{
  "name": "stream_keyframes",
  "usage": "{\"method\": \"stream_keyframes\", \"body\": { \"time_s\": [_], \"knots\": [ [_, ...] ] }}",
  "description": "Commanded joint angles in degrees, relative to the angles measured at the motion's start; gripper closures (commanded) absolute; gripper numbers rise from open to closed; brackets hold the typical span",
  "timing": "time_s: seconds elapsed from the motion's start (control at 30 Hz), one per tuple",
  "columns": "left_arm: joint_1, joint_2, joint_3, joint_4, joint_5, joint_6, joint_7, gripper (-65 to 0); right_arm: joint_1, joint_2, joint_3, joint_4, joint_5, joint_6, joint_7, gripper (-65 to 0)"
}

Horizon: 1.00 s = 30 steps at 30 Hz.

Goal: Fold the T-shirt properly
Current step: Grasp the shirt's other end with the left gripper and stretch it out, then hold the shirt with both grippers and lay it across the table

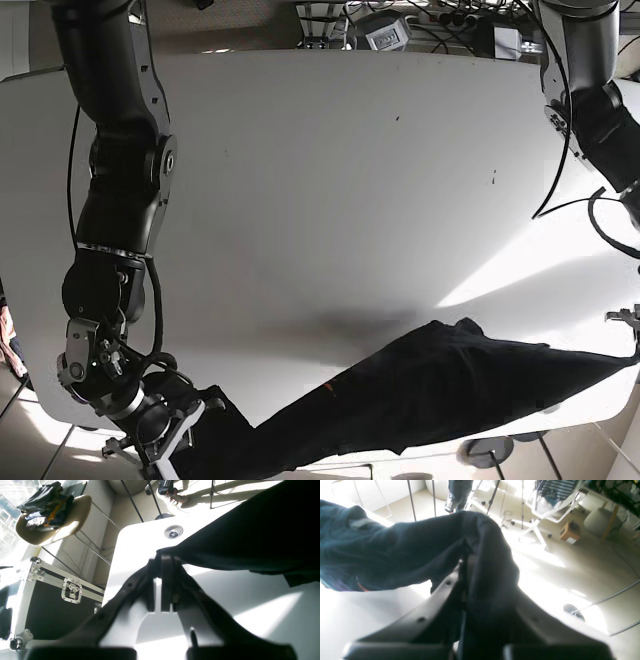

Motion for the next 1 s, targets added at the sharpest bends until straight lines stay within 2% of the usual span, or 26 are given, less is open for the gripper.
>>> {"method": "stream_keyframes", "body": {
  "time_s": [0.03, 0.1, 0.2, 0.33, 0.43, 0.5, 0.6, 0.7, 0.8, 0.83, 0.9, 0.97, 1.0],
  "knots": [
    [2.76, 0.3, -2.84, 2.0, -0.66, 0.4, -1.68, 0.0, -2.73, 0.45, 0.26, 1.81, 0.86, -0.1, 1.91, -1.9],
    [7.33, 1.8, -5.13, 4.2, -0.57, 0.4, -1.59, 0.0, -9.41, 0.8, 2.98, 4.54, 0.86, -0.02, 1.91, -1.9],
    [12.87, 3.55, -6.71, 6.31, -0.57, 0.4, -1.59, 0.0, -18.03, 0.8, 4.04, 7.09, 0.86, -0.02, 2.0, -1.9],
    [20.25, 6.02, -9.08, 8.07, -0.57, 0.4, -1.59, 0.0, -30.6, 0.63, 6.32, 9.81, 0.95, -0.02, 6.22, -1.9],
    [25.26, 6.1, -10.05, 9.56, -0.57, 0.4, -1.42, 0.0, -36.93, 0.45, 7.99, 11.66, 1.04, -0.02, 6.75, -1.9],
    [28.69, 6.1, -10.22, 9.56, -0.57, 0.4, -1.59, 0.0, -40.97, -1.4, 9.75, 15.0, 1.04, -0.02, 6.66, -1.9],
    [31.51, 6.1, -10.31, 9.56, -0.57, 0.4, -1.59, 0.0, -44.58, -1.84, 11.07, 18.34, 1.04, -0.02, 6.57, -2.1],
    [34.23, 5.93, -10.4, 9.56, -0.57, 0.4, -1.59, 0.0, -48.53, -4.21, 13.88, 20.98, 1.04, 0.07, 6.57, -2.1],
    [36.69, 5.75, -11.89, 11.23, -0.57, 0.4, -1.59, 0.0, -51.52, -5.0, 14.94, 23.09, 1.04, 0.16, 6.66, -2.1],
    [37.92, 5.84, -13.13, 12.99, -0.57, 0.4, -1.33, 0.0, -52.84, -4.91, 14.94, 24.14, 1.04, 1.3, 6.66, -2.1],
    [38.8, 6.02, -13.3, 15.63, -0.57, 0.4, -1.24, 0.0, -53.63, -5.09, 14.85, 24.76, 1.04, 4.82, 6.48, -2.1],
    [39.33, 6.1, -13.56, 18.0, -0.4, 0.4, -1.24, 0.0, -53.81, -7.02, 14.85, 24.85, 0.95, 5.3, 6.31, -3.3],
    [40.03, 6.1, -13.56, 18.62, -0.4, 0.4, -1.24, 0.0, -53.89, -7.55, 14.85, 24.85, 0.95, 5.3, 6.22, -6.0]
  ]
}}
